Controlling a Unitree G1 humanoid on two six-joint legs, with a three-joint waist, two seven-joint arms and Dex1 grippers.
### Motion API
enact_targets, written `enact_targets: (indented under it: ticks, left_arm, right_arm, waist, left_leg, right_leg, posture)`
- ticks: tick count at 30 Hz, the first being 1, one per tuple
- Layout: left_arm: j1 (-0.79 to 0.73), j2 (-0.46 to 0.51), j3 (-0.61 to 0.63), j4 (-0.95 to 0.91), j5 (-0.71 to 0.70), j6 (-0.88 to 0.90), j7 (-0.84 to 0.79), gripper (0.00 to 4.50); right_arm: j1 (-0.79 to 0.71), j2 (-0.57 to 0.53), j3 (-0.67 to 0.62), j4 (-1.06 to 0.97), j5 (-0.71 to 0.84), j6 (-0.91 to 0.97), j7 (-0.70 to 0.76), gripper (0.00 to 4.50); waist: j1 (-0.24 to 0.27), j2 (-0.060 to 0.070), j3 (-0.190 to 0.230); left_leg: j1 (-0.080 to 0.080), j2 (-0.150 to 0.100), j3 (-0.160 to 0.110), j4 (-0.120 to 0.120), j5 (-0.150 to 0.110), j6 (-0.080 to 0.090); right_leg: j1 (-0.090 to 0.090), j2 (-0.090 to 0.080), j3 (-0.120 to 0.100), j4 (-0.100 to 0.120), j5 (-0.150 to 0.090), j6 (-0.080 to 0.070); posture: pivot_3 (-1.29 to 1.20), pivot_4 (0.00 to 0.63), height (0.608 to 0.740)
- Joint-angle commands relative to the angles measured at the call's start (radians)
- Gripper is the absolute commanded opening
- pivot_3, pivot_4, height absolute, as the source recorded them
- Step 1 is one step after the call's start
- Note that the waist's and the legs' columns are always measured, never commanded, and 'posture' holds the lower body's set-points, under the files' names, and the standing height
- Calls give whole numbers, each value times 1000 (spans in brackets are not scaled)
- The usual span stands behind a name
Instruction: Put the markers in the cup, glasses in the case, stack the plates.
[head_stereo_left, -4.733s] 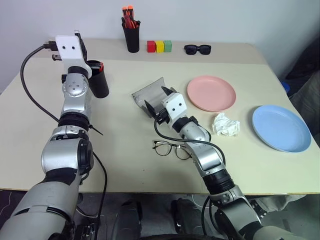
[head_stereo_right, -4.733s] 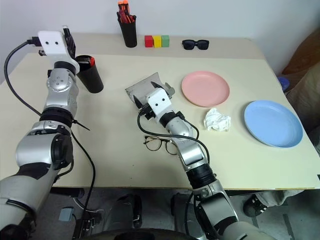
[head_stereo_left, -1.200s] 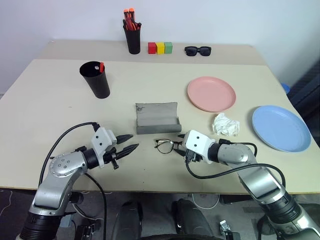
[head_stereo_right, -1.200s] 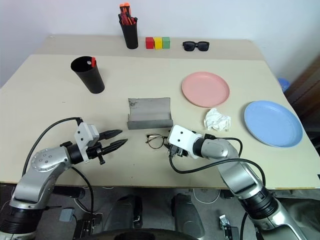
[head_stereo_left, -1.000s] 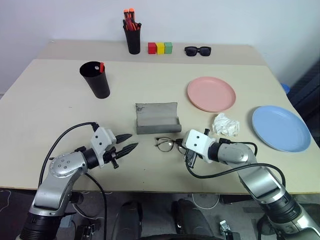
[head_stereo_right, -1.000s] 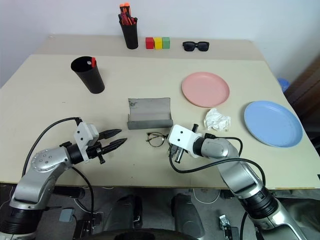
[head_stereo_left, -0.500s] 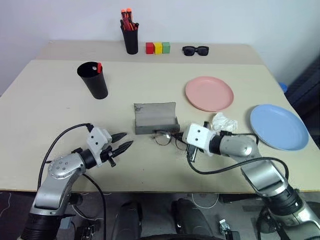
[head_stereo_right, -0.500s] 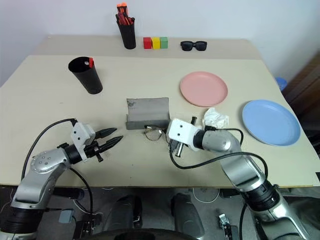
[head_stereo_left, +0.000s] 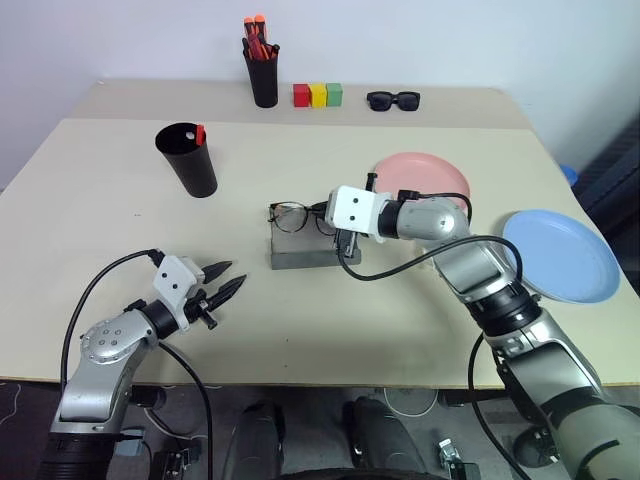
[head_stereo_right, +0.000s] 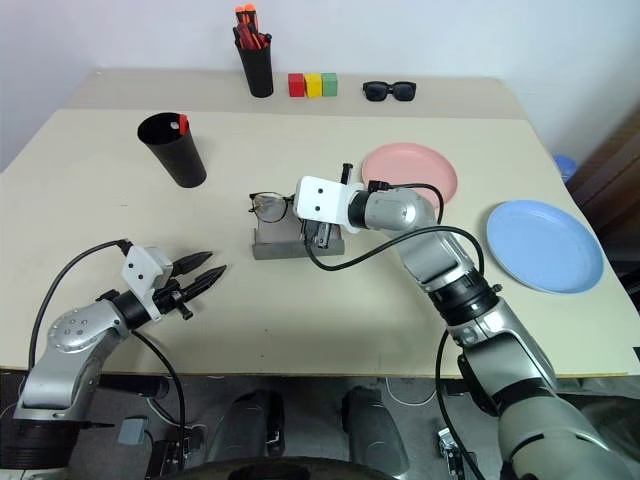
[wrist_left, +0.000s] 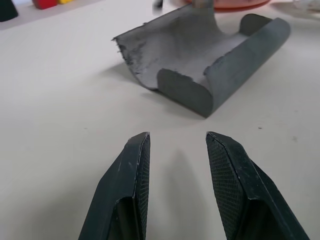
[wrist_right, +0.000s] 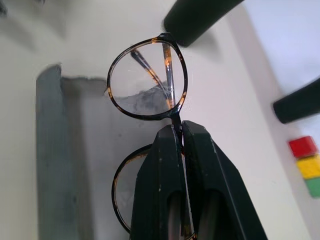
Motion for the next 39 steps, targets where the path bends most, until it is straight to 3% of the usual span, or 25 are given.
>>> enact_targets:
  ticks: [1, 12, 13, 18, 25, 28, 30, 36, 39]
  left_arm:
    - [20, -2, 21, -56, -1, -16, 21, 1777]
    - [33, 3, 22, -96, -2, 1, 56, 1777]
    - [28, 4, 19, -96, 1, 3, 58, 1777]
    - [-17, -5, 19, -96, -18, 48, 83, 1777]
    - [-229, -43, 30, -52, -99, 217, 144, 1777]
    - [-391, -81, 20, 14, -136, 305, 175, 869]
    - [-551, -108, -32, 147, -96, 363, 198, 72]
    - [-956, -190, -91, 621, -30, 445, 210, 72]
    - [-1088, -209, -118, 829, 8, 457, 174, 72]
  right_arm:
    - [-26, 22, 13, 114, -30, -124, 6, 34]
    - [29, -16, -8, 116, -37, -161, 93, 34]
    - [26, -14, -12, 121, -41, -157, 90, 675]
    - [20, -17, -45, 90, -53, -165, 67, 2928]
    - [46, -24, -134, -52, 16, -58, 60, 2928]
    - [78, -20, -172, -150, 53, 5, 55, 2993]
    - [138, -32, -196, -257, 83, 60, 59, 2993]
    - [390, -109, -246, -537, 142, 221, 76, 2993]
    - [509, -147, -272, -622, 155, 269, 61, 2993]
  waist:
    - [0, 0, 0]
    - [-1, 1, 0]
    - [-1, 1, 0]
    - [0, 1, 0]
    - [9, 1, 1]
    - [8, 1, 1]
    - [11, 0, 0]
    - [9, 0, 1]
    - [2, 0, 1]
  left_leg:
    - [0, 0, 0, 0, 0, 0]
    - [0, 0, 0, 0, 0, 0]
    - [0, 0, 0, 0, 0, 0]
    - [0, 0, 0, 0, 0, 0]
    - [0, 0, 0, 0, 0, 0]
    - [0, 0, -1, 1, 0, 0]
    - [0, -1, -1, 1, 0, 0]
    - [-2, -2, -3, 1, 0, 0]
    - [-2, -2, -3, 1, 0, 0]
  right_leg:
    - [0, 0, 0, 0, 0, 0]
    - [0, 0, 0, 1, 0, 0]
    - [0, 0, 0, 1, 0, 0]
    - [0, 0, 0, 1, 0, 0]
    - [0, 0, 0, 1, 1, 2]
    - [1, 0, 0, 1, 2, 3]
    - [1, 0, -1, 1, 2, 3]
    - [2, 0, -1, -1, 2, 4]
    - [1, 0, -1, -1, 1, 5]
  posture:
    - [0, 150, 722]
    - [0, 150, 722]
    - [0, 150, 722]
    - [0, 150, 722]
    - [0, 150, 722]
    - [0, 150, 722]
    - [0, 150, 722]
    - [0, 150, 722]
    - [0, 150, 722]
